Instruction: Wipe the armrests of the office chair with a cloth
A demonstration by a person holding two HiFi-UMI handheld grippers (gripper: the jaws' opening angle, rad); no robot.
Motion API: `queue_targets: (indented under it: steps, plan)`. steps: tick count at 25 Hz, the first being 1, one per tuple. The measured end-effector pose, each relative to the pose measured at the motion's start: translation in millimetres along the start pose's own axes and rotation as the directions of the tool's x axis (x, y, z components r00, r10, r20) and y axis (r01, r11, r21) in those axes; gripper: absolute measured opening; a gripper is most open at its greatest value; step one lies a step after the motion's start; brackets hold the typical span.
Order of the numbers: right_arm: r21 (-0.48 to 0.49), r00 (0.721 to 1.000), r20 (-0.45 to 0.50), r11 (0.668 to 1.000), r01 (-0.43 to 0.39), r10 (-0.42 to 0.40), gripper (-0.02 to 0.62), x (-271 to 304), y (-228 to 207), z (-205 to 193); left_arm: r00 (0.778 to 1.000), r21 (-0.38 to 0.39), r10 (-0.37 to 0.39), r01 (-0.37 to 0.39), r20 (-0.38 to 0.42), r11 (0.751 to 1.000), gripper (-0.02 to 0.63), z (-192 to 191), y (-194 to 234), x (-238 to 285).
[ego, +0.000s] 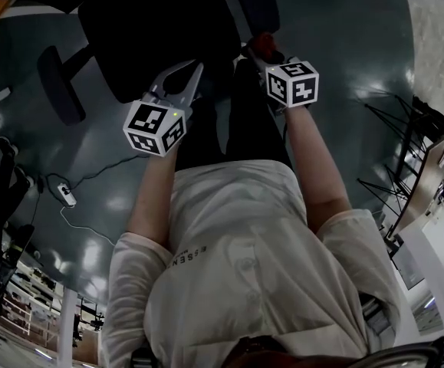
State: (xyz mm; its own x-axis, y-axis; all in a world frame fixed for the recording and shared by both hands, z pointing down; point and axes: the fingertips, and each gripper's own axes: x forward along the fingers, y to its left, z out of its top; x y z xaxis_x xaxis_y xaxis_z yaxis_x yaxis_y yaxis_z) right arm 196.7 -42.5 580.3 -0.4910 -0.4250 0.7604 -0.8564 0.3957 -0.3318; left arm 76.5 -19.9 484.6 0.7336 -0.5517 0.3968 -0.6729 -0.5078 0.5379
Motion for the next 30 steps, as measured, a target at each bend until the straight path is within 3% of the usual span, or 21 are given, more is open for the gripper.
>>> queue_targets:
  steps: [6, 12, 18, 23, 30]
  plan:
    - [-0.123, 0.988, -0.043, 0.981, -0.152, 0.148, 0.049, 24.6, 63.0, 19.0, 0.997, -0.053, 0.065, -0.063, 0.040, 0.997, 0.017, 11.2, 15.0, -18.1]
    - [-0.258, 0.975, -0.052, 0.941, -0.220, 0.214, 0.049, 58.3, 67.2, 85.5, 0.988, -0.102, 0.144, -0.137, 0.059, 0.985, 0.017, 17.5, 37.3, -17.4]
    - [-0.390, 0.980, -0.049, 0.899, -0.197, 0.194, 0.049, 97.5, 56.5, 164.4, 0.965, -0.199, 0.240, -0.215, 0.109, 0.956, 0.017, 31.2, 75.5, -25.0]
    - [-0.470, 0.983, -0.074, 0.863, -0.184, 0.169, 0.049, 124.1, 13.7, 217.1, 0.948, -0.255, 0.285, -0.243, 0.142, 0.936, 0.017, 52.5, 88.6, 5.1]
    - [-0.568, 0.983, -0.163, 0.806, -0.167, 0.089, 0.049, 153.7, -17.7, 226.0, 0.936, -0.322, 0.329, -0.275, 0.128, 0.906, 0.017, 45.8, 99.8, 16.6]
